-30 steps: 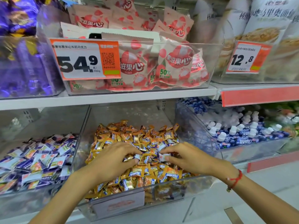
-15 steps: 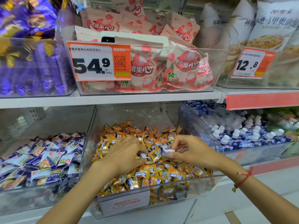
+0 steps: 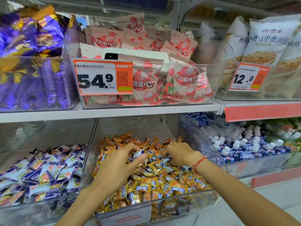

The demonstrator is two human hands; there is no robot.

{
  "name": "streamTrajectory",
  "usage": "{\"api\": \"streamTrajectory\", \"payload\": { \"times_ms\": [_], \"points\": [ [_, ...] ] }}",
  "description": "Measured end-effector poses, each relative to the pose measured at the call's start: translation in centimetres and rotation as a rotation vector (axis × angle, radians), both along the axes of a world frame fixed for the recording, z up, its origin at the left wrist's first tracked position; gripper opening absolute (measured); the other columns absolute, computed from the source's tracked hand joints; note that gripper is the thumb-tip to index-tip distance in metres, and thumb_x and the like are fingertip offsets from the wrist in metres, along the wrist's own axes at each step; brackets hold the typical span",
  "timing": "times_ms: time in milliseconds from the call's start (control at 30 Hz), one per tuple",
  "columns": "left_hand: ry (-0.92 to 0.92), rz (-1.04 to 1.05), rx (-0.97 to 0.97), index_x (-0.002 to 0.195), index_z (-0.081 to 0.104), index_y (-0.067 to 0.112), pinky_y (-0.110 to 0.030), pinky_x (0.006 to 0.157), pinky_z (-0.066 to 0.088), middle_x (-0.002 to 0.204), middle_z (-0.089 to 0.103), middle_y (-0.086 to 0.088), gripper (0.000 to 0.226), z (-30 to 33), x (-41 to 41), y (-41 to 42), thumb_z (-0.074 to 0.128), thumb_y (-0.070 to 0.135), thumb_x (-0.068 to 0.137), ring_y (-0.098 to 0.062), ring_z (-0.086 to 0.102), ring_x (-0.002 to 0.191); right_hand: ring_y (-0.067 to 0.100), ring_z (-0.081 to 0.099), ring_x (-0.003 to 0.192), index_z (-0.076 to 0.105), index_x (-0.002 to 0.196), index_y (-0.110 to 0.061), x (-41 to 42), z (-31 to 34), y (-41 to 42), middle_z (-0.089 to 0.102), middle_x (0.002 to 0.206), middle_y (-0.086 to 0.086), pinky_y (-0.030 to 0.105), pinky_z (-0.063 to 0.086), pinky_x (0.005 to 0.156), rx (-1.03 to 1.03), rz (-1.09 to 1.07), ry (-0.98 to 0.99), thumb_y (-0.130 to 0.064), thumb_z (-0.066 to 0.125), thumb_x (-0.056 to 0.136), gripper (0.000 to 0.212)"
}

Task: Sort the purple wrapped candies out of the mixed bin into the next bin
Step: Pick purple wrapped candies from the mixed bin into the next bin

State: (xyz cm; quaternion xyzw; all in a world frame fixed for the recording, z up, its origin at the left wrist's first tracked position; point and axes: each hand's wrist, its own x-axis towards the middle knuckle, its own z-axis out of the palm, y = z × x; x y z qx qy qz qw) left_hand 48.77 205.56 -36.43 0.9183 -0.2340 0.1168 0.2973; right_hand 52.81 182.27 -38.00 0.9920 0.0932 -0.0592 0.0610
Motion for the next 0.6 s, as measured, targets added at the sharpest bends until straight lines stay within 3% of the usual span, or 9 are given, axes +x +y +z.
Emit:
{"api": "streamTrajectory", "payload": {
  "times_ms": [67,167,233,300,400,500,600],
  "points": [
    [-0.011,0.003,0.024,0.111,0.056,0.038,-0.014,0.049,0.035,0.071,0.059,0.015,0.037,0.3,-0.1,0.4,0.046,0.064,0.086,0.002,0.049,0.047,0.025,0.058,0.115,0.067,0.115,-0.026,0.8,-0.9,0.5,0.064,0.123,0.001,0.039,0.048,0.090,-0.091,0.022,-0.038,-0.014,0.063,0.090,0.027],
    [0.012,0.011,0.035,0.113,0.055,0.040,-0.022,0.070,0.048,0.103,0.063,0.019,0.037,0.7,-0.3,1.0,0.046,0.063,0.086,0.002,0.060,0.076,0.025,0.060,0.110,0.070,0.105,-0.021,0.9,-1.6,0.3,0.066,0.116,0.001,0.038,0.049,0.087,-0.048,0.037,-0.091,-0.020,0.064,0.091,0.015],
    [0.024,0.002,0.035,0.116,0.055,0.039,-0.022,0.076,0.049,0.108,0.062,0.019,0.038,0.9,-0.5,1.3,0.044,0.062,0.087,-0.001,0.061,0.088,0.022,0.060,0.110,0.072,0.105,-0.022,0.5,-0.9,-0.3,0.067,0.118,-0.003,0.038,0.051,0.089,0.113,-0.025,-0.068,-0.024,0.061,0.091,0.018],
    [0.039,-0.045,0.039,0.118,0.054,0.036,-0.013,0.070,0.043,0.109,0.060,0.019,0.036,1.0,-0.4,0.8,0.042,0.058,0.091,-0.001,0.058,0.086,0.018,0.061,0.109,0.075,0.097,-0.023,-0.4,0.2,-1.0,0.068,0.114,-0.008,0.037,0.050,0.092,0.346,-0.094,-0.025,-0.022,0.060,0.090,0.017],
    [0.111,-0.202,0.095,0.119,0.049,0.030,-0.025,0.073,0.047,0.102,0.062,0.012,0.035,1.0,0.3,-1.6,0.037,0.054,0.096,-0.004,0.058,0.084,0.017,0.061,0.098,0.067,0.089,-0.023,-2.1,1.4,-1.4,0.063,0.100,-0.005,0.031,0.047,0.086,0.535,-0.089,0.138,-0.021,0.057,0.094,0.011],
    [0.187,-0.326,0.278,0.111,0.046,0.027,-0.036,0.072,0.046,0.093,0.061,0.002,0.032,0.2,1.0,-3.8,0.033,0.054,0.099,-0.016,0.057,0.080,0.024,0.060,0.095,0.058,0.105,-0.019,-3.4,1.3,-0.8,0.061,0.105,0.007,0.031,0.043,0.076,0.415,-0.075,0.225,-0.021,0.049,0.098,0.012],
    [0.181,-0.361,0.423,0.099,0.045,0.026,-0.031,0.065,0.037,0.088,0.055,0.004,0.029,-0.3,0.9,-3.2,0.035,0.053,0.098,-0.016,0.049,0.078,0.018,0.057,0.110,0.051,0.134,-0.015,-3.4,1.3,-0.4,0.057,0.127,0.006,0.027,0.043,0.089,0.405,-0.044,0.301,-0.022,0.052,0.098,0.036]
  ]
}}
